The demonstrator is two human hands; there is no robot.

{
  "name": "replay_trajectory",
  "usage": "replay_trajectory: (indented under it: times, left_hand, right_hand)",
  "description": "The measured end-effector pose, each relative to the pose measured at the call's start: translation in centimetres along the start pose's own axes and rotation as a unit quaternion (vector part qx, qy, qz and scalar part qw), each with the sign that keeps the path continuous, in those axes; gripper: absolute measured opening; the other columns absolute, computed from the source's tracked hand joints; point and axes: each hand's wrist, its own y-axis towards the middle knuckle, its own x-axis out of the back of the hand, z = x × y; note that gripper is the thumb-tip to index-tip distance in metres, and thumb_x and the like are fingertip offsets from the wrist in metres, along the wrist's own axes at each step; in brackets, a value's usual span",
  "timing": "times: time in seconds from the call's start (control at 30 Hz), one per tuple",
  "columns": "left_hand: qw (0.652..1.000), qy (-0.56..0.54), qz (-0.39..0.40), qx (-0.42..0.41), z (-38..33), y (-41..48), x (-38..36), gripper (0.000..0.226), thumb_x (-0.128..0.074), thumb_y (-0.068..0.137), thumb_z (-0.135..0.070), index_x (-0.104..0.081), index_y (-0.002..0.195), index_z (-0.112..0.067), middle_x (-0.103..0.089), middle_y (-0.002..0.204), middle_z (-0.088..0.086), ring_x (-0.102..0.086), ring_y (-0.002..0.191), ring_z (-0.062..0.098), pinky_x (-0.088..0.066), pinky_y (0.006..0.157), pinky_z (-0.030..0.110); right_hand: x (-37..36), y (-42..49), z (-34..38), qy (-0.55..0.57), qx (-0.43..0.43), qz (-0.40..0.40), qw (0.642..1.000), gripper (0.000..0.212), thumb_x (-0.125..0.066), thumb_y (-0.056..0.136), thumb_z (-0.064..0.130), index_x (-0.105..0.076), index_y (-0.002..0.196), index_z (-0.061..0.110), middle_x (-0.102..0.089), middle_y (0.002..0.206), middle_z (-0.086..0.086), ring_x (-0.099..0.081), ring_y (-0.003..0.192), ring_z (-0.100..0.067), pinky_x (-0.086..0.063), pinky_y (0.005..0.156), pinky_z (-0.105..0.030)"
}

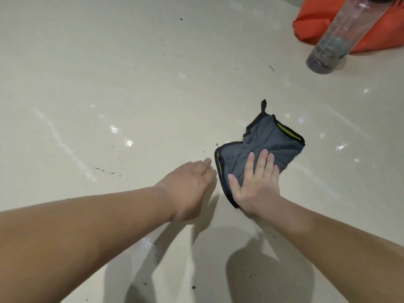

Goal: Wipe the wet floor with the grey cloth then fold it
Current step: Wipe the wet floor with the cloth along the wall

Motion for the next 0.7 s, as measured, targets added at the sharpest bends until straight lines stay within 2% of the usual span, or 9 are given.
replay_trajectory:
  times: [0.13, 0.27, 0.33, 0.4, 0.47, 0.53, 0.6, 0.63, 0.7]
  left_hand:
    - [0.999, 0.000, 0.003, -0.055, 4.7, -5.5, -1.2, 0.062, -0.048, 0.083, -0.006, -0.040, 0.144, -0.014, -0.039, 0.146, 0.008, -0.045, 0.129, 0.028, -0.041, 0.108, 0.037]
    - [0.997, -0.001, 0.002, -0.083, 9.3, -10.8, -2.9, 0.043, -0.047, 0.080, -0.008, -0.047, 0.121, -0.018, -0.046, 0.117, 0.001, -0.048, 0.099, 0.022, -0.044, 0.090, 0.030]
    - [0.995, -0.005, -0.010, -0.095, 11.4, -13.1, -4.3, 0.032, -0.048, 0.078, -0.010, -0.044, 0.109, -0.019, -0.045, 0.112, 0.001, -0.040, 0.087, 0.019, -0.036, 0.080, 0.025]
    - [0.994, -0.018, -0.039, -0.103, 13.3, -15.0, -6.2, 0.034, -0.053, 0.077, -0.015, -0.044, 0.109, -0.020, -0.045, 0.120, 0.004, -0.039, 0.091, 0.020, -0.030, 0.082, 0.021]
    - [0.992, 0.010, -0.076, -0.101, 14.5, -16.1, -9.0, 0.058, -0.055, 0.078, -0.025, -0.047, 0.133, -0.009, -0.040, 0.145, 0.019, -0.042, 0.125, 0.029, -0.034, 0.106, 0.027]
    - [0.991, 0.055, -0.092, -0.078, 14.6, -16.2, -11.2, 0.080, -0.053, 0.081, -0.028, -0.032, 0.153, 0.001, -0.021, 0.162, 0.031, -0.019, 0.150, 0.044, -0.020, 0.124, 0.049]
    - [0.986, 0.044, -0.132, -0.093, 13.9, -15.5, -13.0, 0.077, -0.051, 0.087, -0.026, -0.029, 0.155, 0.002, -0.017, 0.164, 0.032, -0.011, 0.153, 0.049, -0.013, 0.124, 0.060]
    - [0.981, 0.030, -0.157, -0.110, 13.3, -14.9, -13.6, 0.072, -0.048, 0.093, -0.028, -0.029, 0.156, 0.002, -0.016, 0.164, 0.031, -0.010, 0.153, 0.049, -0.012, 0.123, 0.061]
    - [0.980, 0.004, -0.156, -0.120, 11.9, -13.5, -14.5, 0.071, -0.035, 0.103, -0.042, -0.018, 0.161, -0.004, -0.004, 0.167, 0.028, 0.001, 0.155, 0.046, -0.004, 0.124, 0.059]
  right_hand:
    - [-1.9, -5.7, 5.9, -0.014, -0.009, 0.045, 0.999, 0.092, 0.026, 0.073, 0.066, 0.039, 0.143, 0.009, 0.043, 0.153, -0.025, 0.030, 0.149, -0.043, 0.009, 0.124, -0.054]
    - [-3.4, -9.6, 13.1, -0.027, 0.018, 0.074, 0.997, 0.087, 0.008, 0.090, 0.069, 0.040, 0.145, 0.009, 0.052, 0.146, -0.025, 0.041, 0.144, -0.043, 0.014, 0.122, -0.056]
    - [-3.8, -11.4, 17.2, -0.051, 0.063, 0.100, 0.992, 0.087, -0.002, 0.096, 0.068, 0.041, 0.145, 0.010, 0.053, 0.146, -0.024, 0.046, 0.140, -0.041, 0.017, 0.121, -0.056]
    - [-4.2, -13.7, 20.6, -0.097, 0.126, 0.140, 0.977, 0.087, -0.006, 0.097, 0.068, 0.042, 0.143, 0.012, 0.055, 0.145, -0.022, 0.050, 0.137, -0.039, 0.019, 0.120, -0.056]
    - [-4.4, -15.4, 22.2, -0.094, 0.204, 0.146, 0.963, 0.089, -0.010, 0.096, 0.071, 0.037, 0.145, 0.014, 0.051, 0.149, -0.019, 0.050, 0.139, -0.035, 0.020, 0.120, -0.055]
    - [-3.6, -15.6, 21.5, -0.065, 0.248, 0.122, 0.959, 0.088, -0.010, 0.095, 0.074, 0.021, 0.155, 0.018, 0.031, 0.163, -0.019, 0.034, 0.150, -0.033, 0.008, 0.124, -0.050]
    - [-1.4, -15.4, 20.0, -0.058, 0.266, 0.071, 0.960, 0.083, -0.018, 0.099, 0.067, -0.021, 0.162, 0.013, -0.018, 0.168, -0.022, -0.012, 0.156, -0.040, -0.024, 0.123, -0.050]
    - [-0.2, -15.3, 19.1, -0.059, 0.255, 0.043, 0.964, 0.077, -0.027, 0.100, 0.062, -0.043, 0.154, 0.009, -0.040, 0.157, -0.020, -0.035, 0.147, -0.041, -0.039, 0.115, -0.049]
    - [2.4, -15.8, 17.8, -0.060, 0.202, 0.033, 0.977, 0.059, -0.036, 0.098, 0.056, -0.057, 0.134, 0.014, -0.051, 0.135, -0.008, -0.049, 0.128, -0.032, -0.050, 0.101, -0.041]
